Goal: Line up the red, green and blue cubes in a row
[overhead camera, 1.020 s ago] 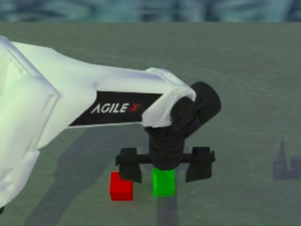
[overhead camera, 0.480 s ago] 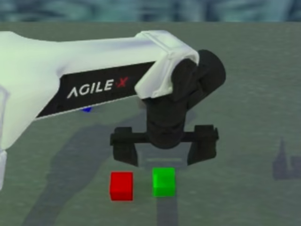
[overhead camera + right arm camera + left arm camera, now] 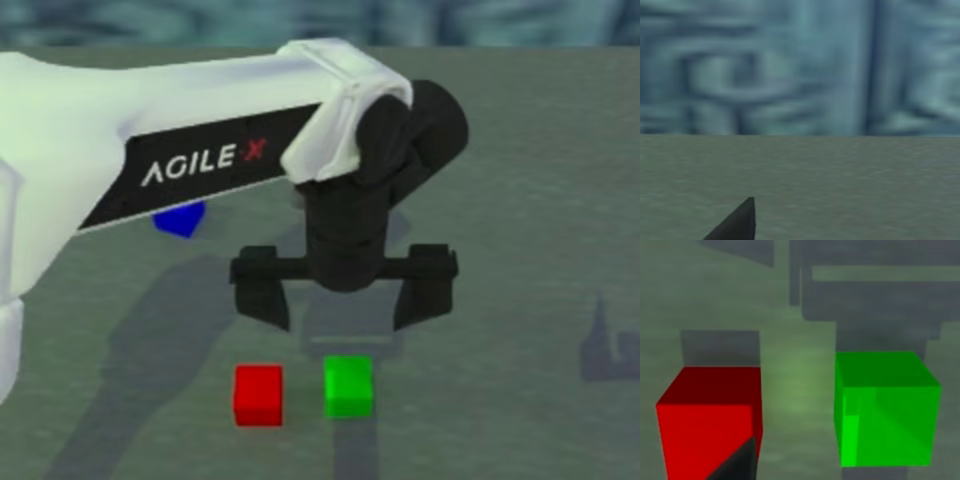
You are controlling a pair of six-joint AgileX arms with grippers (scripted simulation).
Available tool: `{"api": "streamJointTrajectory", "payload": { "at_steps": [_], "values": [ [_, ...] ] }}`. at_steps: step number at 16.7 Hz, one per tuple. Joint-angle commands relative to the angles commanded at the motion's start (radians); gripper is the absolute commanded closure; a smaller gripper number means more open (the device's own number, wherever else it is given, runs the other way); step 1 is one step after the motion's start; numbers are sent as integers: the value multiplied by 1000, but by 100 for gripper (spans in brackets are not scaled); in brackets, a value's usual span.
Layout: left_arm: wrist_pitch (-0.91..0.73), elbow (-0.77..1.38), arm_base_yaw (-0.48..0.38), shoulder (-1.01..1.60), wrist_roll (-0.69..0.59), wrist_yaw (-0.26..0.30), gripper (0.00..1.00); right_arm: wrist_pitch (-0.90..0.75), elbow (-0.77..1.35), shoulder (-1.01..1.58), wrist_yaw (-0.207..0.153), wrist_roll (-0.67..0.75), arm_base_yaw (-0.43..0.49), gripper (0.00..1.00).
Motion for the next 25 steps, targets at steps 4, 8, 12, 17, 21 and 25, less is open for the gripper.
{"api": "streamJointTrajectory", "payload": {
  "at_steps": [4, 8, 12, 17, 21, 25],
  "values": [
    [-53, 142, 129, 101, 207, 3, 0, 0, 0, 0, 0, 0, 0, 0],
    [-117, 312, 299, 222, 501, 6, 0, 0, 0, 0, 0, 0, 0, 0],
    [-169, 468, 465, 323, 775, 9, 0, 0, 0, 0, 0, 0, 0, 0],
    [-196, 570, 576, 378, 926, 11, 0, 0, 0, 0, 0, 0, 0, 0],
    [-194, 567, 572, 374, 925, 10, 0, 0, 0, 0, 0, 0, 0, 0],
    [-120, 505, 575, 391, 925, 11, 0, 0, 0, 0, 0, 0, 0, 0]
  ]
}}
